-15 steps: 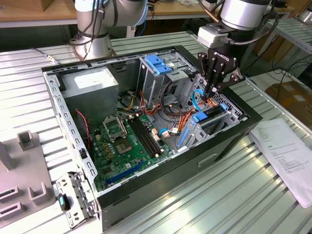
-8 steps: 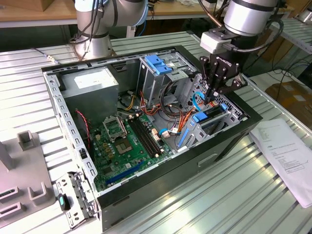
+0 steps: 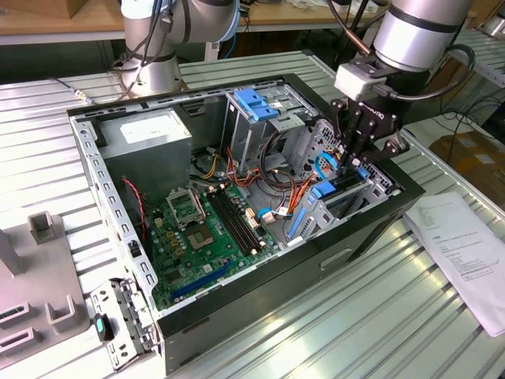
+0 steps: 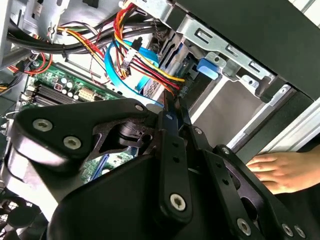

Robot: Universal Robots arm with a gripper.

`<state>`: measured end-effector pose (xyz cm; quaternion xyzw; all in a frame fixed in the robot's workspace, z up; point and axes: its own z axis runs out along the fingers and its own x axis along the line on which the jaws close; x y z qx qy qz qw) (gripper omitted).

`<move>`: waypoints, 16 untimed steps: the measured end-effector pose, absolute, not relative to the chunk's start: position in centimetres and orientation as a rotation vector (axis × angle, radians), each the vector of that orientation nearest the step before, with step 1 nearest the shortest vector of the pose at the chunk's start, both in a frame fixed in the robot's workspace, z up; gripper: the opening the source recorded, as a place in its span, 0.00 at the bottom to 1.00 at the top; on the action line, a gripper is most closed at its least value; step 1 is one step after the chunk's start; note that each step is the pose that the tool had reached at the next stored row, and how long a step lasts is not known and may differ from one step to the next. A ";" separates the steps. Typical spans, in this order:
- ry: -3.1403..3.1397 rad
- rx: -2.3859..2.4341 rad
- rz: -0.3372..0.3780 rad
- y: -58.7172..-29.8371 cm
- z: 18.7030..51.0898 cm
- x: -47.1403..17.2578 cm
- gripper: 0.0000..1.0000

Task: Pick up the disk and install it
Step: 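Insert the second disk wire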

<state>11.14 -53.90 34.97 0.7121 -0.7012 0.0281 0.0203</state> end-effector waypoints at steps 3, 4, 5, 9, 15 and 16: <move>-2.185 2.198 0.087 -54.1 34.9 11.1 0.16; -2.191 2.192 0.086 -54.2 34.9 11.1 0.16; -2.202 2.181 0.085 -54.2 34.9 11.1 0.16; -2.237 2.165 0.062 -54.7 34.9 11.1 0.16; -2.276 2.174 0.007 -55.1 34.8 11.1 0.16; -2.278 2.173 0.005 -55.2 34.8 11.1 0.16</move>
